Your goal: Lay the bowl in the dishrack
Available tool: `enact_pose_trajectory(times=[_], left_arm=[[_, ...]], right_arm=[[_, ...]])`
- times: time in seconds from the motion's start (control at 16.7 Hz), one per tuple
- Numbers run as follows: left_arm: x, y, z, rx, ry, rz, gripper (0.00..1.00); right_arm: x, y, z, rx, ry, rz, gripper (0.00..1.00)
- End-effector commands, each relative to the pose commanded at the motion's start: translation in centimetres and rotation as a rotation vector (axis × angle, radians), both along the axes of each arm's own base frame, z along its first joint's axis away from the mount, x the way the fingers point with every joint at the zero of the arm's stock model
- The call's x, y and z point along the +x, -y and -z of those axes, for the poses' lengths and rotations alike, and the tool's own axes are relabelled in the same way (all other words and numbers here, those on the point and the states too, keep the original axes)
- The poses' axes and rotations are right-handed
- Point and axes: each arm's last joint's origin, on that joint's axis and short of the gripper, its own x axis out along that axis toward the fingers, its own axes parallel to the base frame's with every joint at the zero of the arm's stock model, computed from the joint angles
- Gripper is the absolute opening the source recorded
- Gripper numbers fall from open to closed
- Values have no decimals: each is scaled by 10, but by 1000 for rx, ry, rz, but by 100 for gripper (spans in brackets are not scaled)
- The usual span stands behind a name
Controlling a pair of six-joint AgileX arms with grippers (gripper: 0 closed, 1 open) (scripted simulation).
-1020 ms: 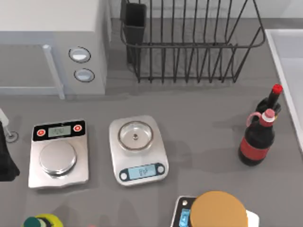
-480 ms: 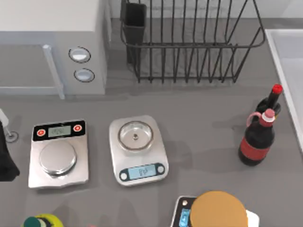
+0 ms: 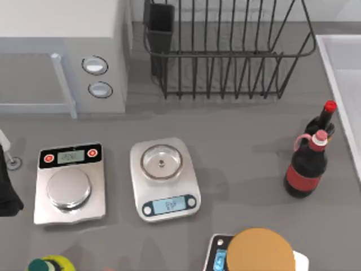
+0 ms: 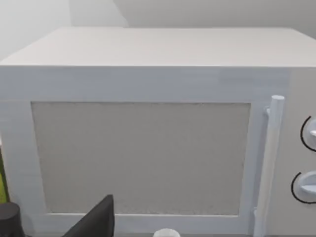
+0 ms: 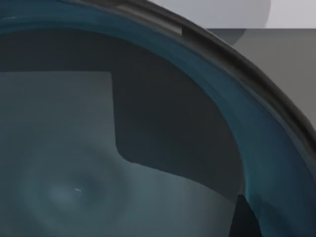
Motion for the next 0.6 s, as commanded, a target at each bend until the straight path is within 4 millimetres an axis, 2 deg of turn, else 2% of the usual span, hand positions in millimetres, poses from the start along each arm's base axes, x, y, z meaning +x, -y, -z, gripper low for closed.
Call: enact_pose_trajectory(times=[0.42,0.6], left_arm=[[0,0,0,0,0,0,100],[0,0,0,0,0,0,100]], right_arm=[[0,0,-1,-2,2,0,0],[6,6,-16,0,2,0,0]])
